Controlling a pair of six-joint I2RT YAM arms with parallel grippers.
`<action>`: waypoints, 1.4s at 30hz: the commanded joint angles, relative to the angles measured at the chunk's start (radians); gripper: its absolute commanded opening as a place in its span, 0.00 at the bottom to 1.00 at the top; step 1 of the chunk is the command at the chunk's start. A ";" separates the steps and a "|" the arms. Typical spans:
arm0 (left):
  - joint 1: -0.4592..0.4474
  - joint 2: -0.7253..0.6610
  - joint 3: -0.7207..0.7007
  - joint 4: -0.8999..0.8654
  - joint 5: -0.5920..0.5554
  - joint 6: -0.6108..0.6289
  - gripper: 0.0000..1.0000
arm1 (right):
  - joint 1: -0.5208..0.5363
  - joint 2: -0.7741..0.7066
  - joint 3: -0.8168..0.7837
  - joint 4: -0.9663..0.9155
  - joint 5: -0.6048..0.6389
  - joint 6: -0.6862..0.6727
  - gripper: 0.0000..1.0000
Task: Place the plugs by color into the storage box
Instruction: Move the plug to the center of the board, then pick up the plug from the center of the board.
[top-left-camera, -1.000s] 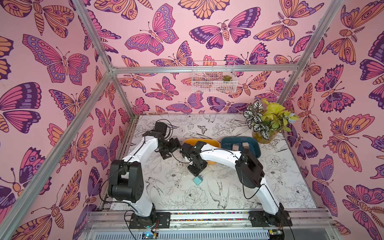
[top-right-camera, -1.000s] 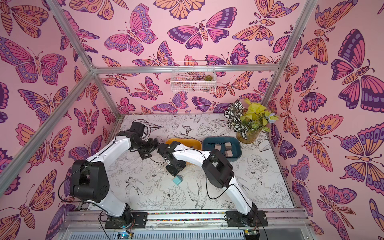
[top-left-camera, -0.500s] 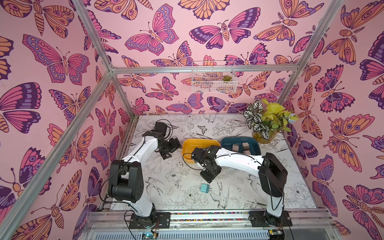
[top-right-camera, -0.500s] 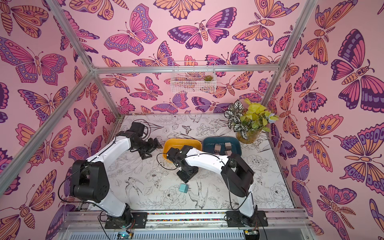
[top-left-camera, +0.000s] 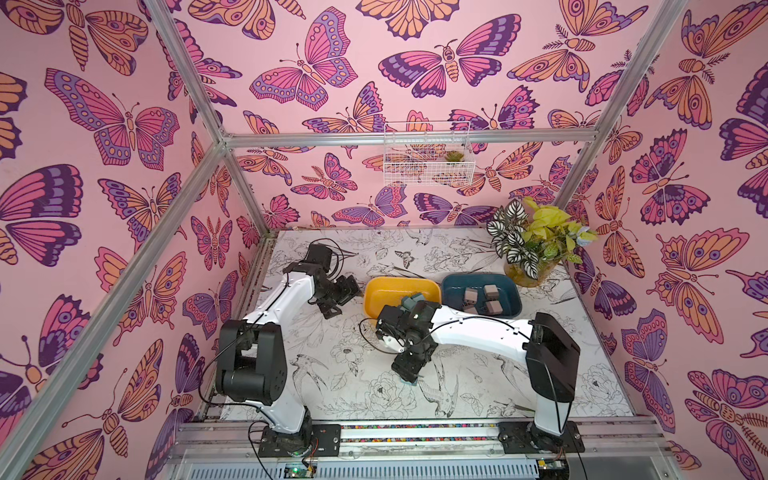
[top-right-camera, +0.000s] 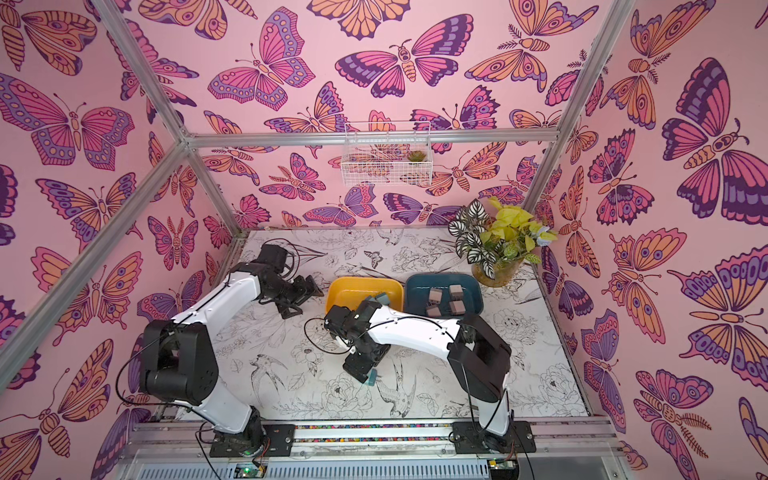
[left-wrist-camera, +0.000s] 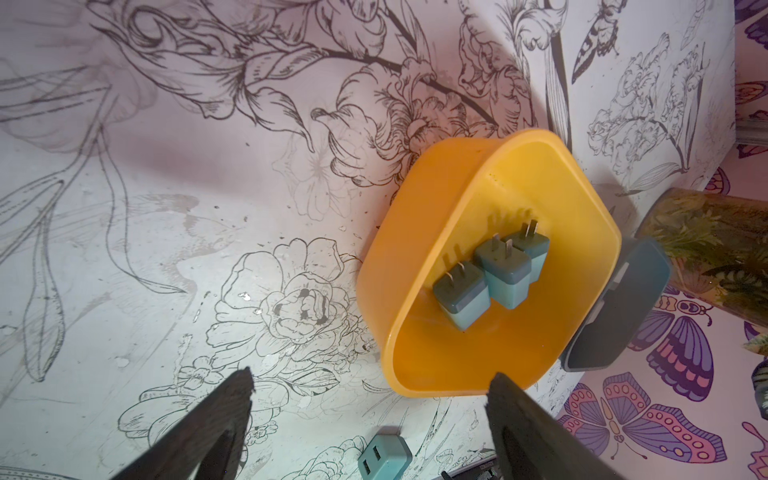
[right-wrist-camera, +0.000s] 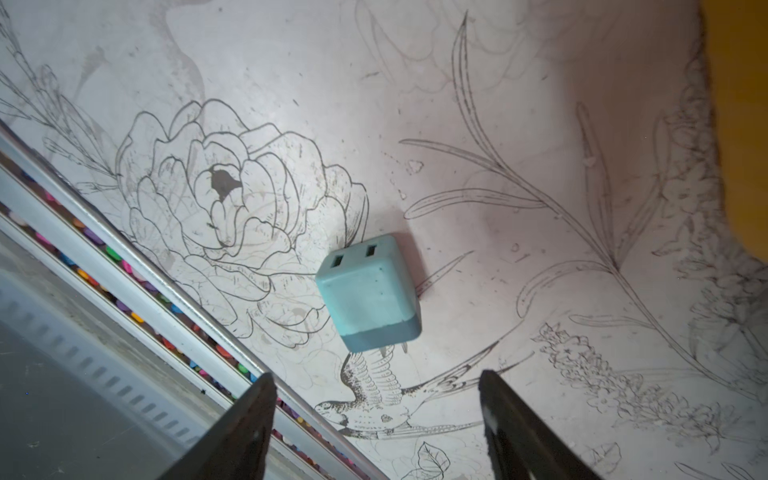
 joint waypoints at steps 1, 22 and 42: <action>0.025 -0.038 -0.034 -0.010 0.012 0.001 0.90 | 0.006 0.036 -0.008 0.027 -0.021 -0.041 0.78; 0.057 -0.062 -0.066 -0.008 0.016 -0.019 0.90 | 0.017 0.102 -0.073 0.100 -0.033 -0.090 0.55; 0.056 -0.048 -0.060 0.008 0.020 -0.023 0.90 | 0.016 0.087 0.000 0.009 0.001 -0.097 0.34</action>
